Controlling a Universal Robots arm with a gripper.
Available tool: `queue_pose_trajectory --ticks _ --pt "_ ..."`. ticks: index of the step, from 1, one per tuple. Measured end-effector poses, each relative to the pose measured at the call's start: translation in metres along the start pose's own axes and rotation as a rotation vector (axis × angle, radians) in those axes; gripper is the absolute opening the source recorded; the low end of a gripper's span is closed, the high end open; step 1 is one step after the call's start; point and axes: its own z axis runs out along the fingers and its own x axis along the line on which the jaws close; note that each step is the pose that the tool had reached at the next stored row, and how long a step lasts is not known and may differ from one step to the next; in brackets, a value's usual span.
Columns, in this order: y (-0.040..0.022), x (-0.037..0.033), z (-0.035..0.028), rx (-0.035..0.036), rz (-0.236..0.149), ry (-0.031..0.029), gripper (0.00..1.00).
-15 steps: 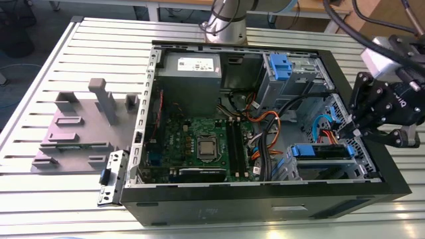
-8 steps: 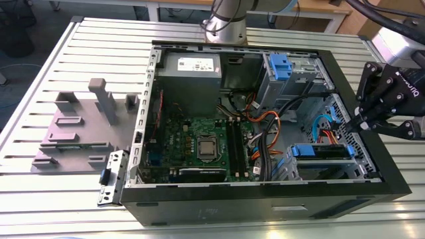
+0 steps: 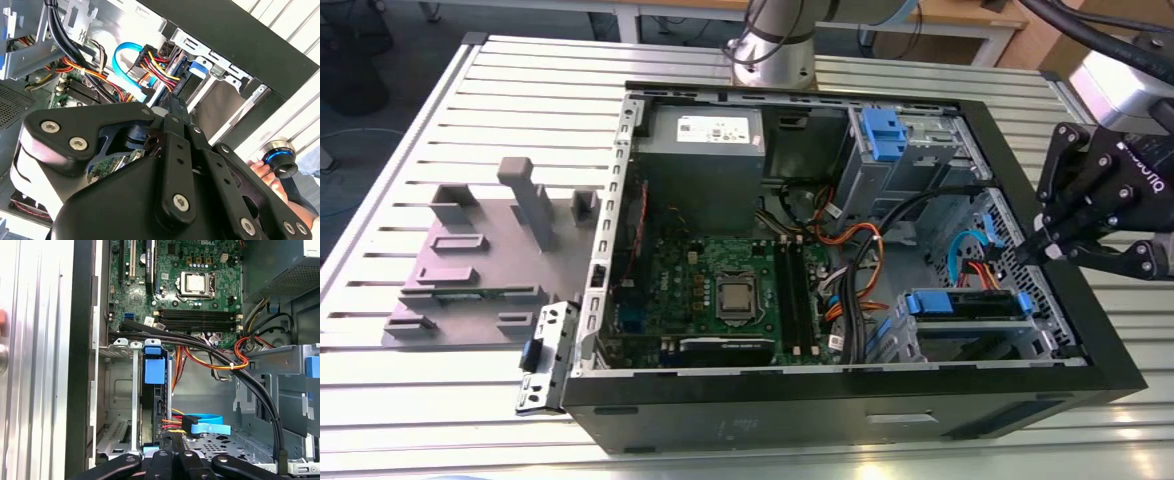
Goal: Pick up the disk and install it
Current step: 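Insert the first disk wire, then insert the second disk wire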
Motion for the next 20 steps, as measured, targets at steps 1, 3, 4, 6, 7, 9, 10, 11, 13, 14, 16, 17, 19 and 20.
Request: queue_pose_trajectory --ticks 1,3,4,6,7,9,10,11,13,14,16,17,19,20 --pt "0.0 0.0 -0.0002 0.0 0.0 0.0 0.11" --pt "0.0001 0.0 -0.0005 0.0 0.0 0.0 0.11" --pt "0.0001 0.0 -0.0007 0.0 0.0 0.0 0.11" --pt "0.0001 -0.0001 -0.0011 0.0 0.0 0.0001 0.11" --pt "0.0001 -0.0001 -0.0012 0.0 0.0 -0.0001 0.11" --pt "0.0001 -0.0001 -0.0016 0.0 0.0 0.0 0.11" --pt "0.0002 -0.0001 -0.0018 0.0 0.0 0.0 0.11" --pt "0.0002 -0.0001 -0.0019 0.0 0.0 0.0 0.11" --pt "0.0002 -0.0001 -0.0023 0.0 0.0 0.0 0.11" --pt "0.0002 -0.0002 -0.0024 0.0 0.0 0.0 0.11" --pt "0.0002 -0.0002 -0.0028 0.0 0.0 0.0 0.17" --pt "0.0002 -0.0002 -0.003 0.0 0.0 0.0 0.24" --pt "0.0003 -0.0002 -0.0033 0.0 0.0 0.0 0.29" --pt "0.0003 -0.0002 -0.0035 0.0 0.0 -0.0001 0.29"
